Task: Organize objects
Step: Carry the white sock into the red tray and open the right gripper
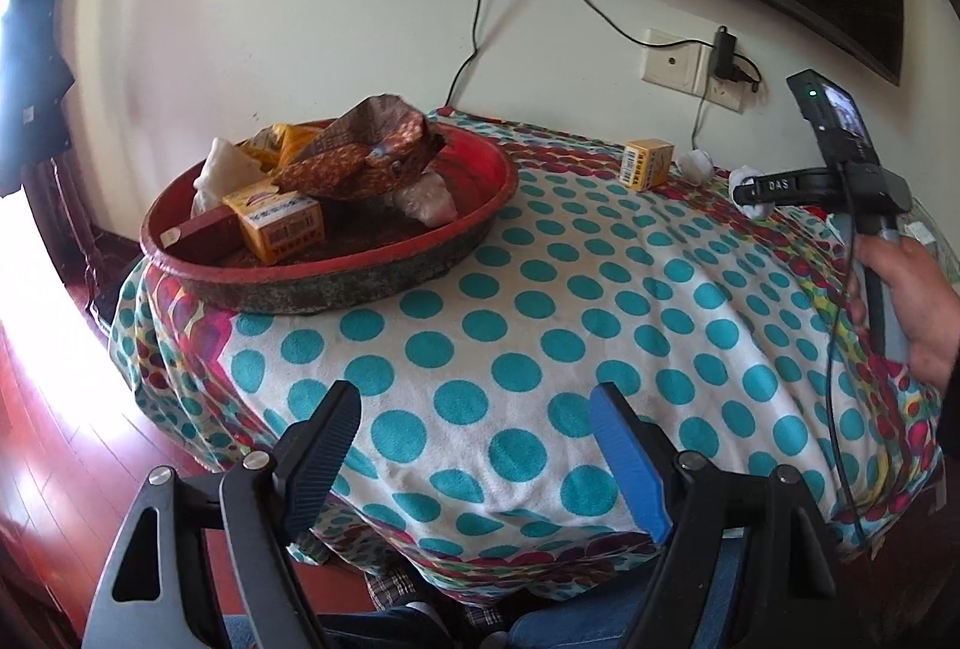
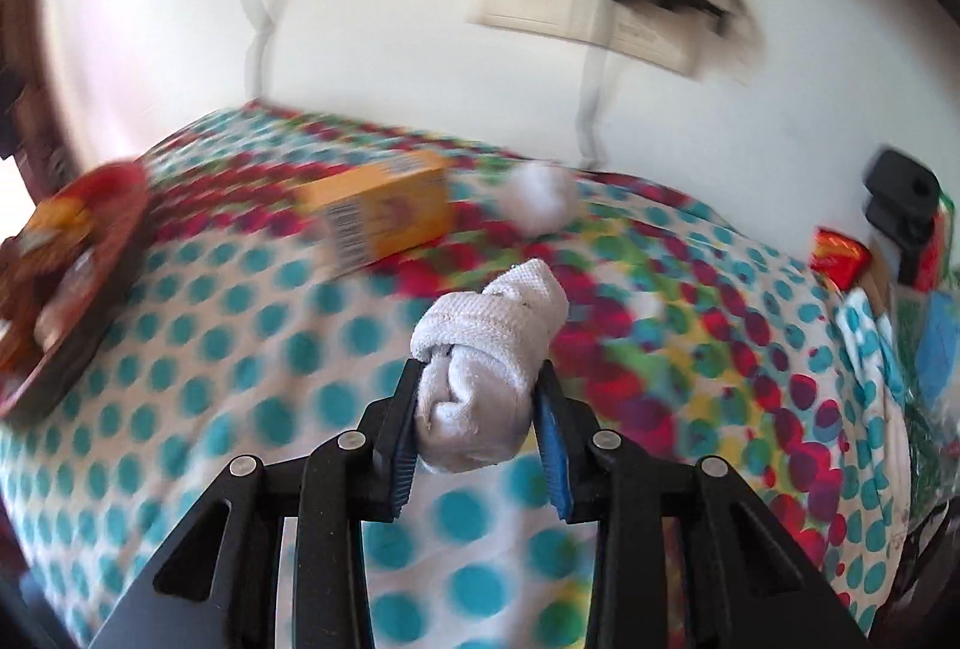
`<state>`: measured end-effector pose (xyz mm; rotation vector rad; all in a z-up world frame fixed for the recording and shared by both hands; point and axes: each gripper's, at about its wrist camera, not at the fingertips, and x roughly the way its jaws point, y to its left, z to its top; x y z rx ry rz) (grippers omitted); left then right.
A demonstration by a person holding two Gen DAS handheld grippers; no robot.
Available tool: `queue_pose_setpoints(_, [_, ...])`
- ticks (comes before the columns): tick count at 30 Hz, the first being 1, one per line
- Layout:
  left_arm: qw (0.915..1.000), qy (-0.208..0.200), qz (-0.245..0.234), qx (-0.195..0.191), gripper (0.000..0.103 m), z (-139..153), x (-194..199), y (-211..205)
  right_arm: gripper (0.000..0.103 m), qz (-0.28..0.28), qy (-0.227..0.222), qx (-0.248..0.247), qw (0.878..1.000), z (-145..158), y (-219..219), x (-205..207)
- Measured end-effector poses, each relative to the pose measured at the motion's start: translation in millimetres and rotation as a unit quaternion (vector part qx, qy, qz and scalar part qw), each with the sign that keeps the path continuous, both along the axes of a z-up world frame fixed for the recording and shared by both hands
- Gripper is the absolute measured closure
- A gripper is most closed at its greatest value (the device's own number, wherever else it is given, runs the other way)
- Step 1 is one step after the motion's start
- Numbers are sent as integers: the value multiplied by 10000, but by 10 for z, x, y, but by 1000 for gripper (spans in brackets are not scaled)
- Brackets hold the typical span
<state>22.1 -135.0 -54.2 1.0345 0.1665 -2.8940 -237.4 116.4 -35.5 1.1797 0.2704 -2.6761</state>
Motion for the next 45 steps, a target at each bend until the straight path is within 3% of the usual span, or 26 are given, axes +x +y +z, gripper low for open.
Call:
queue_pose_setpoints(5, [9995,-150,232,145,22,-42,-3,-87,71,794,47,-47,9968,141,-574,361])
queue_pose_setpoints(11, [9977,-293,566,241,22,-102,4,-224,71,1966,-42,-218,9802,277,-1451,716])
queue_pose_setpoints(20, [9921,-487,980,612,22,-211,6,-504,71,3684,-701,-171,9269,153,-2559,1206])
queue_pose_setpoints(27, [9901,-393,1171,670,22,-179,28,-618,71,3803,-840,-139,9209,56,-2983,1097])
queue_pose_setpoints(33, [9867,-420,1367,771,22,-193,22,-750,70,3670,-908,104,9257,-137,-3239,908])
queue_pose_setpoints(36, [9856,-425,1425,810,22,-194,27,-786,61,3547,-916,275,9301,-249,-3250,851])
queue_pose_setpoints(38, [9858,-396,1409,820,22,-183,29,-777,48,3480,-977,184,9322,-263,-3185,841])
queue_pose_setpoints(39, [9862,-382,1389,817,22,-177,29,-763,37,3472,-914,148,9332,-232,-3149,849])
queue_pose_setpoints(40, [9866,-373,1366,809,22,-172,32,-748,26,3470,-765,116,9347,-171,-3100,883])
queue_pose_setpoints(44, [9872,-276,1354,797,22,-141,42,-730,11,3491,-231,-93,9368,150,-2864,1008])
queue_pose_setpoints(45, [9873,-254,1355,784,22,-135,42,-725,2,3405,-48,-99,9402,248,-2756,1037])
